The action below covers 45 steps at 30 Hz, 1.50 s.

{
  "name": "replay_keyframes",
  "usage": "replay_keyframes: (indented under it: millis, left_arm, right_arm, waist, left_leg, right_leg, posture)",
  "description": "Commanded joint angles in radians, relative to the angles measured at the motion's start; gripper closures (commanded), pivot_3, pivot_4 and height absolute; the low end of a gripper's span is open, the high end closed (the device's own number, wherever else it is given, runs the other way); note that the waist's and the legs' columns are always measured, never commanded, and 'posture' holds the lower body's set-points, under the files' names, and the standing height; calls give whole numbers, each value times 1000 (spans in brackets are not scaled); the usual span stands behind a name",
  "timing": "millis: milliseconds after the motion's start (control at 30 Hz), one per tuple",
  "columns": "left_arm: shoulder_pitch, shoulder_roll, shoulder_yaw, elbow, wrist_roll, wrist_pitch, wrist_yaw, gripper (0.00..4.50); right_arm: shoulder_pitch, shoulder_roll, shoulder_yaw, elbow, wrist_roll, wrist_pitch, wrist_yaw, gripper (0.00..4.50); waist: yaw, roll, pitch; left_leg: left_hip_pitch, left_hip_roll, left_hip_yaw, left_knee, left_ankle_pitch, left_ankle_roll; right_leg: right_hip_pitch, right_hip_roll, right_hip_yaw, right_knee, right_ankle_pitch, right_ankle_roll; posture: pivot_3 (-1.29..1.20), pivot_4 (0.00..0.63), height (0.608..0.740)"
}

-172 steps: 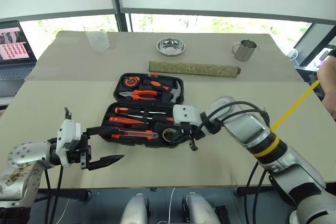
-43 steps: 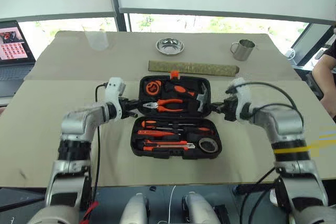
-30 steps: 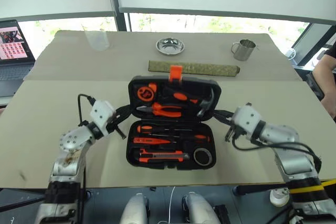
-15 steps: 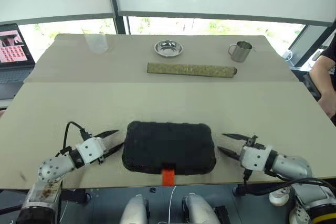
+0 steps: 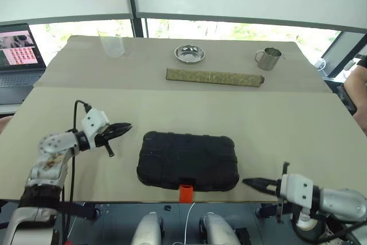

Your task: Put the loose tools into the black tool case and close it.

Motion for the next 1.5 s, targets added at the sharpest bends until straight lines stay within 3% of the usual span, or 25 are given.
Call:
replay_keyframes:
  millis: [33, 133, 300, 433, 700, 933, 1067, 1167, 1367, 1500]
  left_arm:
    - [-44, -24, -59, 10, 27, 38, -54, 4437]
    - [-77, -23, -126, 18, 36, 87, -161, 4437]
    - [-82, -31, -147, 26, 61, 109, -177, 4437]
    - [-69, -31, -140, 28, 66, 109, -178, 4437]
    - [34, -37, -68, -51, 36, 142, -107, 4437]
    - [127, -99, 17, -166, -26, 193, 11, 4437]
    - [86, -152, 106, -167, -81, 237, 120, 4437]
    - [29, -149, 138, -164, -148, 285, 91, 4437]
    - [-96, -110, 9, -175, -125, 296, -90, 4437]
    - [-143, -164, -111, -182, -77, 286, -126, 4437]
  right_arm:
    - [22, 3, 38, -75, -22, 85, 3, 4500]
    - [-18, 38, 95, -120, -45, 202, -43, 4500]
    - [-86, 83, 137, -122, -88, 245, -61, 4500]
    - [-226, 189, 168, -88, -105, 305, -126, 4500]
    - [-459, 278, 183, 127, -193, 306, -154, 4500]
    - [-611, 306, 165, 327, -224, 228, -141, 4500]
    - [-573, 280, 92, 288, -140, 272, -95, 4500]
    - [-504, 247, 41, 212, -77, 298, -54, 4500]
    - [-340, 206, -1, -1, 46, 412, -13, 4500]
    - [-313, 231, 58, -48, 32, 437, -34, 4500]
  waist:
    - [-3, 0, 0]
    - [-6, -1, 0]
    - [-5, -1, 0]
    - [-7, -1, 0]
    - [-14, -2, 1]
    - [-17, -2, 1]
    - [-10, -1, 1]
    - [-6, -2, 1]
    - [-2, -1, 1]
    - [-9, -2, 1]
  left_leg:
    - [0, 0, 0, 0, 0, 0]
    - [-1, 0, -1, 0, 0, 0]
    - [-2, 0, -1, 1, 0, 0]
    - [-2, 0, -2, 1, 0, 0]
    - [-3, 0, -2, 1, 0, 0]
    - [-3, 0, -2, 1, 0, 0]
    - [-3, 0, -2, 1, 0, 0]
    - [-4, 0, -4, 1, 0, 0]
    - [-3, -2, -4, 1, 0, 0]
    - [-2, -1, -4, 1, 0, 0]
  right_leg:
    - [0, 0, 0, 0, 0, 0]
    - [-1, 1, 0, 0, 0, 0]
    - [-1, 1, 0, 0, 0, 0]
    - [-2, 1, 0, 0, 0, 0]
    - [-2, 1, 0, 1, 0, 0]
    - [-3, 1, 0, 1, 0, 0]
    - [-2, 0, 0, 1, 1, 0]
    - [-2, 0, -2, 1, 1, 0]
    - [-1, 0, -1, 0, 1, 0]
    - [0, 0, -1, 0, 0, 1]
  posture:
    - [0, 150, 740]
    - [0, 150, 740]
    - [0, 150, 740]
    - [0, 150, 740]
    - [0, 150, 740]
    - [0, 150, 740]
    - [0, 150, 740]
    - [0, 150, 740]
    - [0, 150, 740]
    - [0, 150, 740]
